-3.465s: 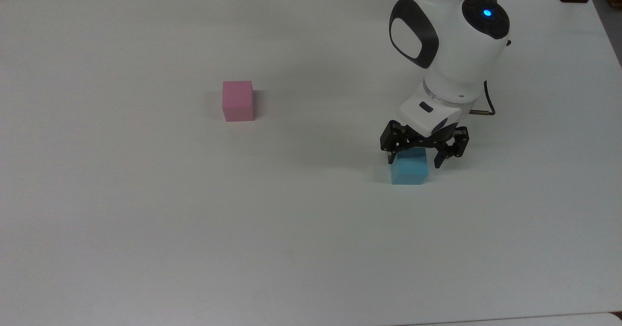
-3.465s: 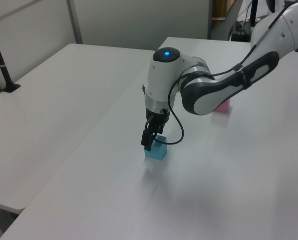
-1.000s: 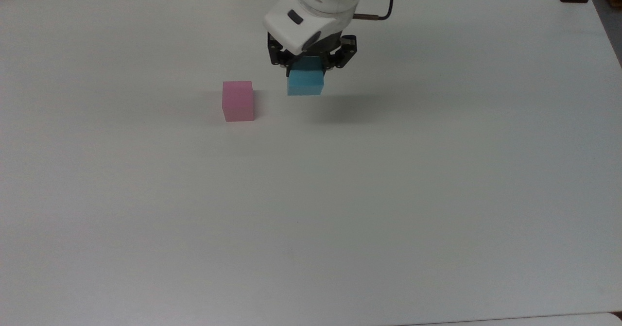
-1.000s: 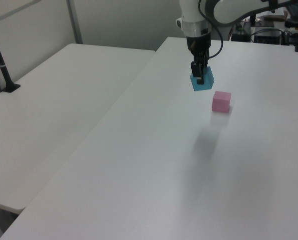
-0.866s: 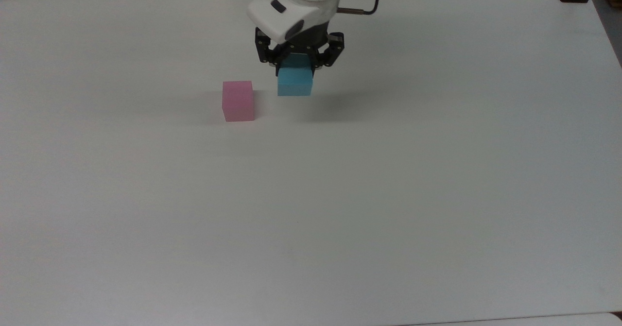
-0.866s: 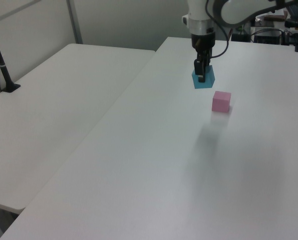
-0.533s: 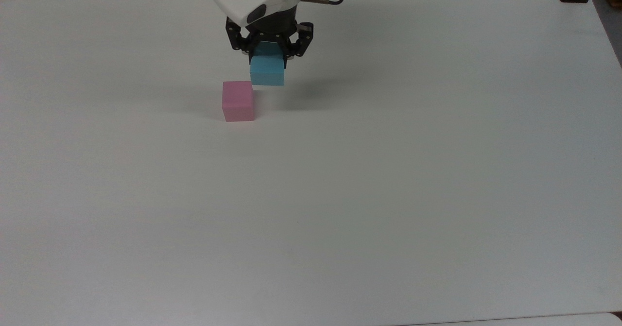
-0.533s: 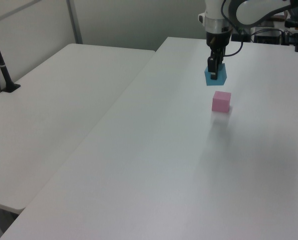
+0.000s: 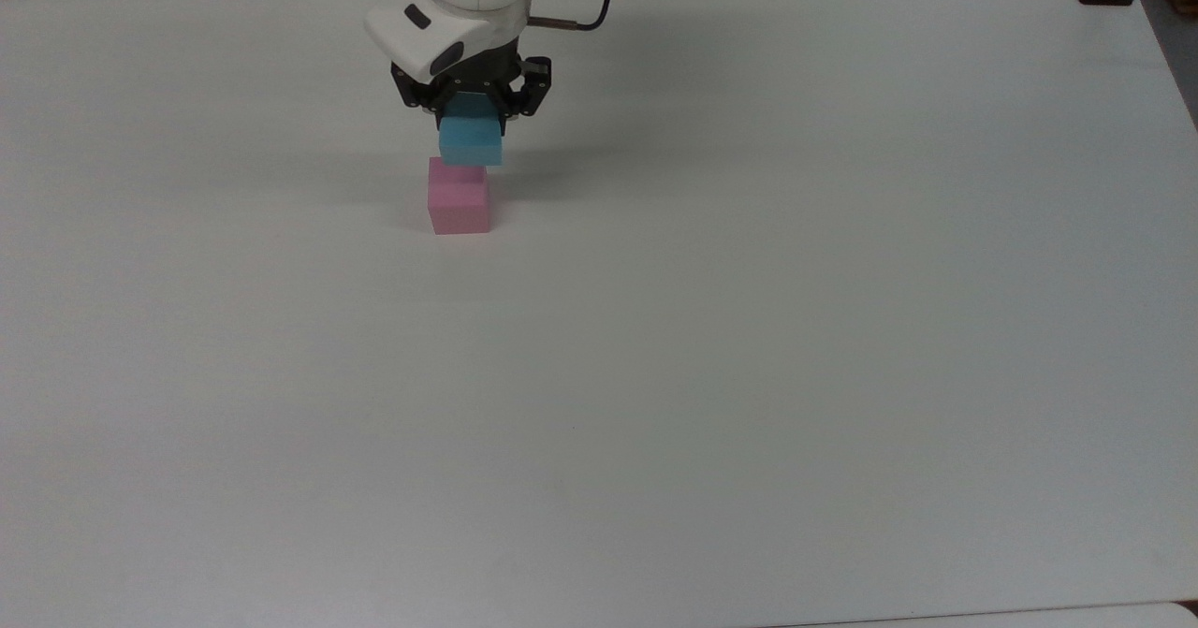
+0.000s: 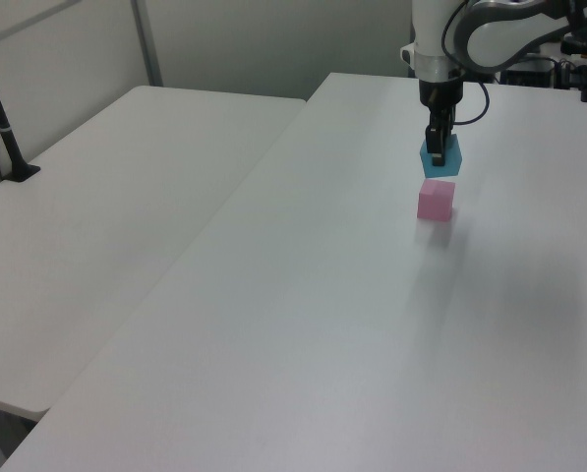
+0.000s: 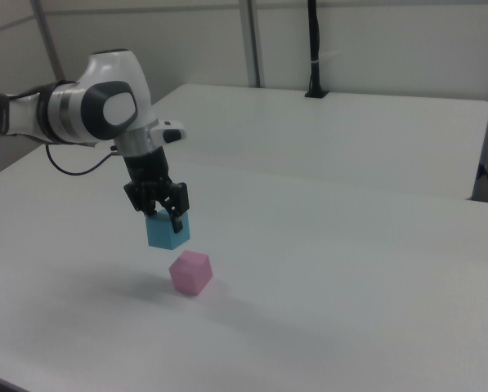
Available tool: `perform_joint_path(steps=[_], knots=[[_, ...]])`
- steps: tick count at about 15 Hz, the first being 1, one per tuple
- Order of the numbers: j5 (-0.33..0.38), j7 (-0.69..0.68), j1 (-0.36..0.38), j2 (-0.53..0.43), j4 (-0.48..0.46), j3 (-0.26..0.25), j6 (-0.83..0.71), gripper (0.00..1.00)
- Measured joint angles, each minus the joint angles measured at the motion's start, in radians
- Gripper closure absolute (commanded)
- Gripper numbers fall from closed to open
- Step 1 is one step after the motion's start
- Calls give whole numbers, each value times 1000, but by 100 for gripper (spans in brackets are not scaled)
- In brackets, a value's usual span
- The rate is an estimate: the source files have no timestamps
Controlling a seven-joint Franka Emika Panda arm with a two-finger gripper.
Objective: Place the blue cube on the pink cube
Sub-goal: 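Lower the light-blue cube onto the pink cube and open the gripper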
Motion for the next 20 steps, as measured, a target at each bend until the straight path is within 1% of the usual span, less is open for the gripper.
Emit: perform_joint_path(steps=[5,11,15,20], knots=[[-14,-45,-35,-8,-19,-1,8,63],[-18,-48,-43,-8,-63,0,101,63],[-18,-48,-43,-8,-72,1,143,63],[-18,-48,-43,-8,-131,2,262,63]])
